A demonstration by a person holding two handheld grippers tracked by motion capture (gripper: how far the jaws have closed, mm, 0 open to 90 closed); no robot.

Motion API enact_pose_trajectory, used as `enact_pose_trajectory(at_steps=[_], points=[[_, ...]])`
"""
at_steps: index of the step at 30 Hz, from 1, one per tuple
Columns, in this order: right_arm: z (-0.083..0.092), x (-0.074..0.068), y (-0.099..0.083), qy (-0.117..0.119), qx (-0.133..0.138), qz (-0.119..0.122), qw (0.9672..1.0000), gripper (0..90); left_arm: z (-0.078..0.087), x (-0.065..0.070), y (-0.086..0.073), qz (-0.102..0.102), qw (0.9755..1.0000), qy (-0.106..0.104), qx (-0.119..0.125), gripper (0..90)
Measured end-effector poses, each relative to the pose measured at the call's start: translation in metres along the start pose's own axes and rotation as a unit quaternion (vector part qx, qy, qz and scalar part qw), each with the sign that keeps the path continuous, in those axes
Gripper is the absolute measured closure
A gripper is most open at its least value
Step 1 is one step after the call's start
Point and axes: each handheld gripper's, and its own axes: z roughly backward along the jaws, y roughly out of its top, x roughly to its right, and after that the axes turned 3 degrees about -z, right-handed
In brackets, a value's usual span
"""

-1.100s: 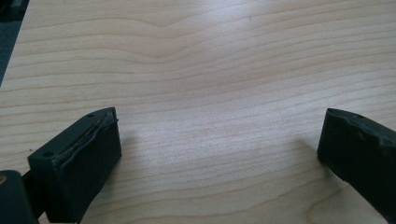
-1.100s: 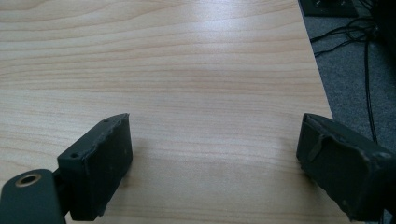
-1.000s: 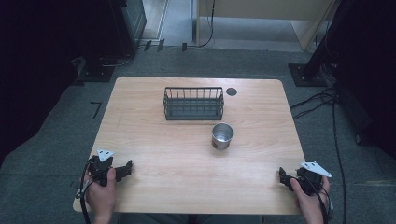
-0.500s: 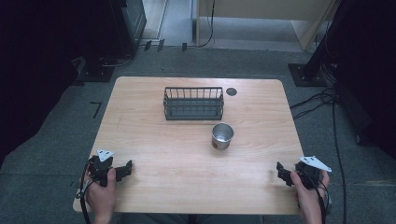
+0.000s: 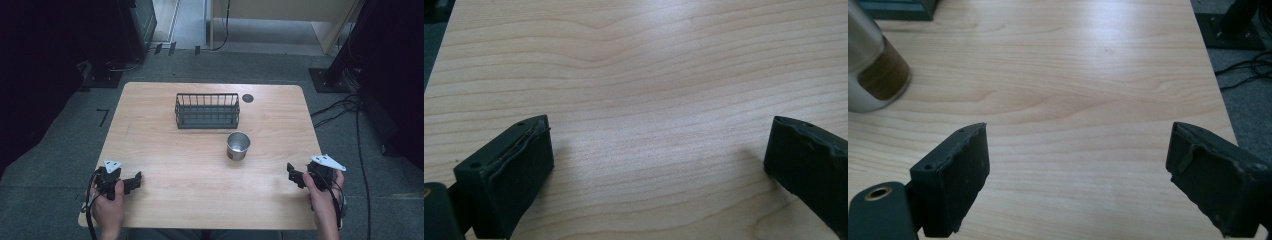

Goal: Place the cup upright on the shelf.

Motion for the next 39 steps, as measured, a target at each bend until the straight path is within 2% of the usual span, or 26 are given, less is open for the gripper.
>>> enact_pose_trajectory(at_steps=[9, 21, 39], points=[[-0.008, -0.02, 0.015, 0.023, 0.002, 0.009, 0.9997, 9.5, 0.0, 0.0, 0.0, 0.0, 1.0, 0.0, 0.0, 0.0], [-0.019, -0.045, 0.026, 0.051, 0.002, 0.018, 0.9985, 8.9, 0.0, 0.0, 0.0, 0.0, 1.0, 0.0, 0.0, 0.0], [-0.034, -0.086, 0.04, 0.092, 0.001, 0.041, 0.9949, 8.9, 0.0, 0.0, 0.0, 0.0, 1.0, 0.0, 0.0, 0.0]])
